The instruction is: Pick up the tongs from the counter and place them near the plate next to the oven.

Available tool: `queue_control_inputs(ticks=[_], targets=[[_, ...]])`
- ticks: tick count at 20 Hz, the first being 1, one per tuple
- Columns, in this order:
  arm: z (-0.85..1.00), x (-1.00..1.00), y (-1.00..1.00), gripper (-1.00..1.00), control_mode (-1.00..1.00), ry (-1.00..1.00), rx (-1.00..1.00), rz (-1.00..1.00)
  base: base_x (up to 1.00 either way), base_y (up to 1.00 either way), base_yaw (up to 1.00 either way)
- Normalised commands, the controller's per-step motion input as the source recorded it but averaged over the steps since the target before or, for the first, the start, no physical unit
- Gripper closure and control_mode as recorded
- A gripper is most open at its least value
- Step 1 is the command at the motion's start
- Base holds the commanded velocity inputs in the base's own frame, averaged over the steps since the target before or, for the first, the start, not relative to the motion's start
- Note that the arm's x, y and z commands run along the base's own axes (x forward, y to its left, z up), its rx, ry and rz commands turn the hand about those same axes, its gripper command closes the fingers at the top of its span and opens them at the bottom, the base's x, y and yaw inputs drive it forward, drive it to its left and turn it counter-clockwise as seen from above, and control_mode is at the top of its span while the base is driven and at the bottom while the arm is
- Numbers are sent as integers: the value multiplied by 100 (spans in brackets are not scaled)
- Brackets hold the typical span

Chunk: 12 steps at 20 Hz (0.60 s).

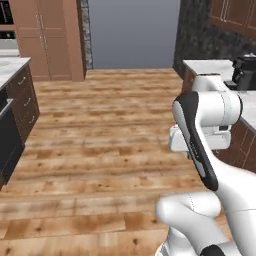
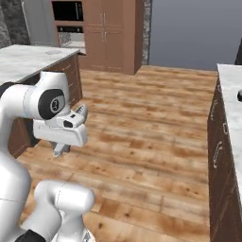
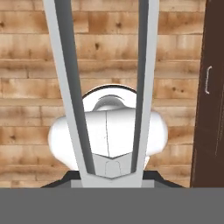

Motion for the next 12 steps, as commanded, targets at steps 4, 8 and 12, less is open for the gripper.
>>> queue_control_inputs(ticks=[4,8,12], targets=[[0,0,0,100,100,0,0,0,78,13,70],[0,0,0,100,100,0,0,0,100,0,31],[0,0,0,100,100,0,0,0,100,0,20]])
